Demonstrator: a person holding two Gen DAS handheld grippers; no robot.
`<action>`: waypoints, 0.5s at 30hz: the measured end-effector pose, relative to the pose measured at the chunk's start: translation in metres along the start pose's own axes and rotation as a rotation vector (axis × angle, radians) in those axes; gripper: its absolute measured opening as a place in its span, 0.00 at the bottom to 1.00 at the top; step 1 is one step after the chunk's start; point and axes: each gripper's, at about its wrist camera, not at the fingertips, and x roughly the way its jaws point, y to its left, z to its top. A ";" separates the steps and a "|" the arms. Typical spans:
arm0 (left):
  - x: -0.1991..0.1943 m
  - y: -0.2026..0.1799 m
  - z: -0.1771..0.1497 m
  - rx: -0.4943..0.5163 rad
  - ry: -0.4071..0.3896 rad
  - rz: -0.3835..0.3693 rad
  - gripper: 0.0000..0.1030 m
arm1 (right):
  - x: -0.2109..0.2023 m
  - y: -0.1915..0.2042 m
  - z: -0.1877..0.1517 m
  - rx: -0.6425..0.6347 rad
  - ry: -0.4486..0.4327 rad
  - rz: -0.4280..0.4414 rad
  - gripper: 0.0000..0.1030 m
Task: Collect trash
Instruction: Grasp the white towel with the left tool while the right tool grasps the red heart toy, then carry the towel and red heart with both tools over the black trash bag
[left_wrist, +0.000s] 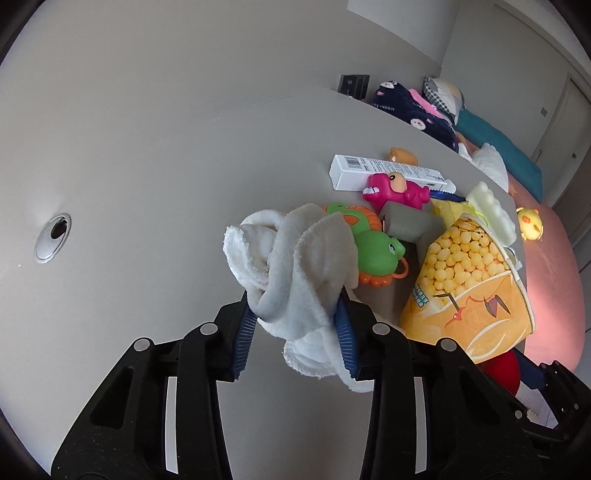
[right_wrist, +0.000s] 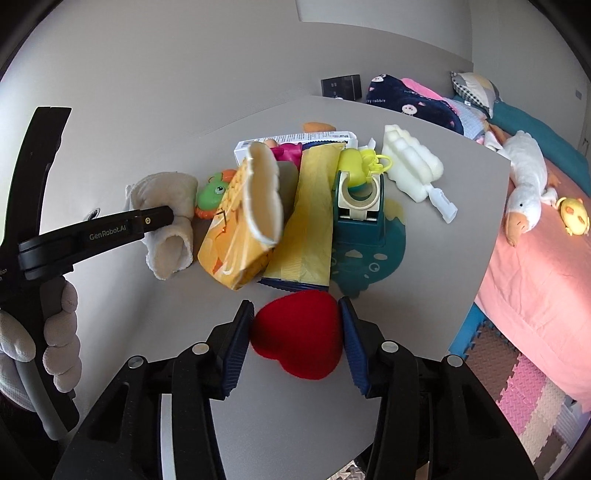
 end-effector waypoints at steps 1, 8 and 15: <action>-0.005 0.001 -0.001 -0.002 -0.011 0.000 0.36 | -0.004 0.000 0.000 0.000 -0.008 0.000 0.47; -0.050 -0.005 -0.006 0.013 -0.099 0.005 0.36 | -0.030 -0.009 0.000 0.019 -0.052 -0.009 0.47; -0.084 -0.028 -0.015 0.050 -0.146 -0.013 0.36 | -0.060 -0.024 -0.003 0.046 -0.100 -0.021 0.47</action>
